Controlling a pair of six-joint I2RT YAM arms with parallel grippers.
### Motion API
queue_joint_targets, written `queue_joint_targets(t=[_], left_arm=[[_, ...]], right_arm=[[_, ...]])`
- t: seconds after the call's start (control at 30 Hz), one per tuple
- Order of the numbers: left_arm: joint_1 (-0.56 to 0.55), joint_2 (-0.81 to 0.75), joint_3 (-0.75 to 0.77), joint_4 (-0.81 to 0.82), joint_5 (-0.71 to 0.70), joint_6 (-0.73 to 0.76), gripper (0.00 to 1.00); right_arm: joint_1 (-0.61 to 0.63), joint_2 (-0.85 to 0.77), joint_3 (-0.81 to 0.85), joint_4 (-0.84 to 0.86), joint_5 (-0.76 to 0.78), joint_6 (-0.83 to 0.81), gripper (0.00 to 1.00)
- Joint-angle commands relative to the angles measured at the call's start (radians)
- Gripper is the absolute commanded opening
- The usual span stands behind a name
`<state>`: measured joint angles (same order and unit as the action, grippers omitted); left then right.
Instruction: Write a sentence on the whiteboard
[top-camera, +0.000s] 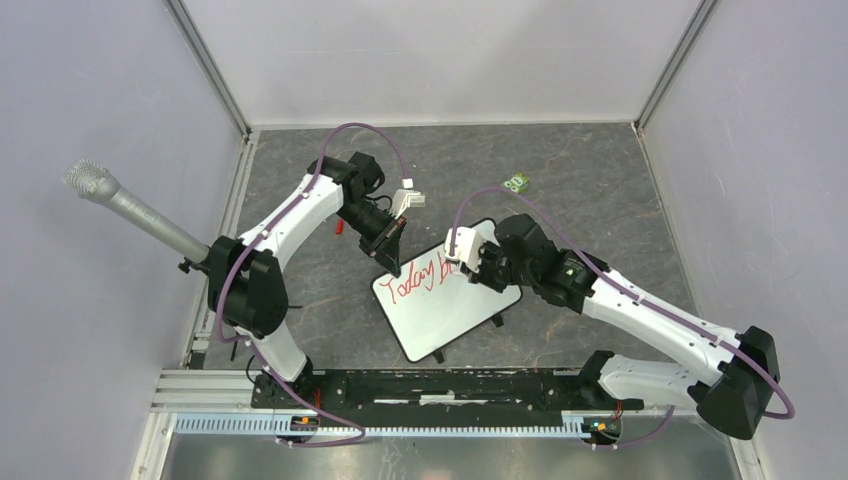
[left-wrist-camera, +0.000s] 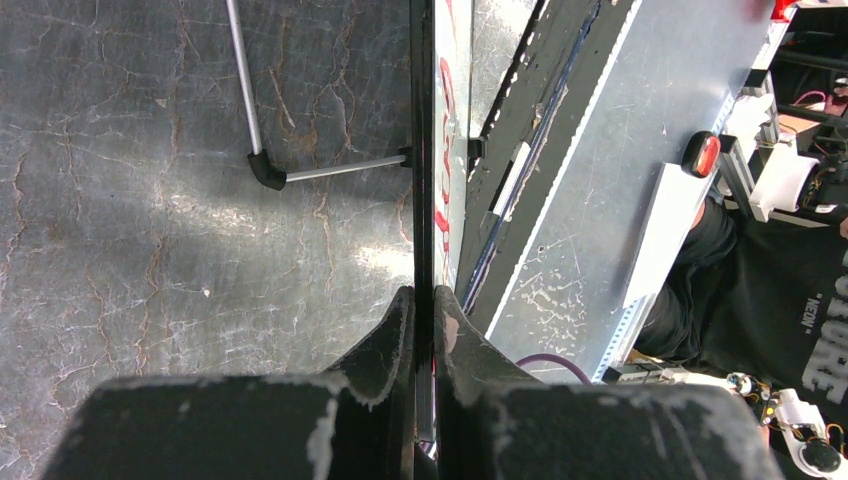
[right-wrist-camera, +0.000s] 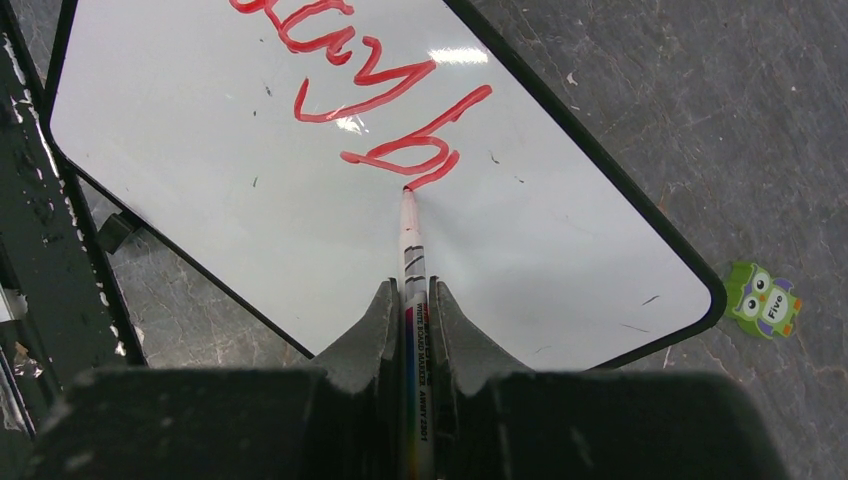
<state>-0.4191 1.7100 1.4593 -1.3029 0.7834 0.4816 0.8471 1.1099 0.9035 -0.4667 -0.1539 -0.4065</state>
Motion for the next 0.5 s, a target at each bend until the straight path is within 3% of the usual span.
queue_joint_targets(t=[0.0,0.47], left_arm=[[-0.005,-0.005,0.001,0.020,0.015,0.032,0.02],[-0.006,0.002,0.001,0.021,0.014,0.036,0.03]], right_arm=[[-0.003,0.016,0.056,0.025,0.040,0.018,0.00],[-0.025,0.027,0.082,0.029,0.111,0.006,0.00]])
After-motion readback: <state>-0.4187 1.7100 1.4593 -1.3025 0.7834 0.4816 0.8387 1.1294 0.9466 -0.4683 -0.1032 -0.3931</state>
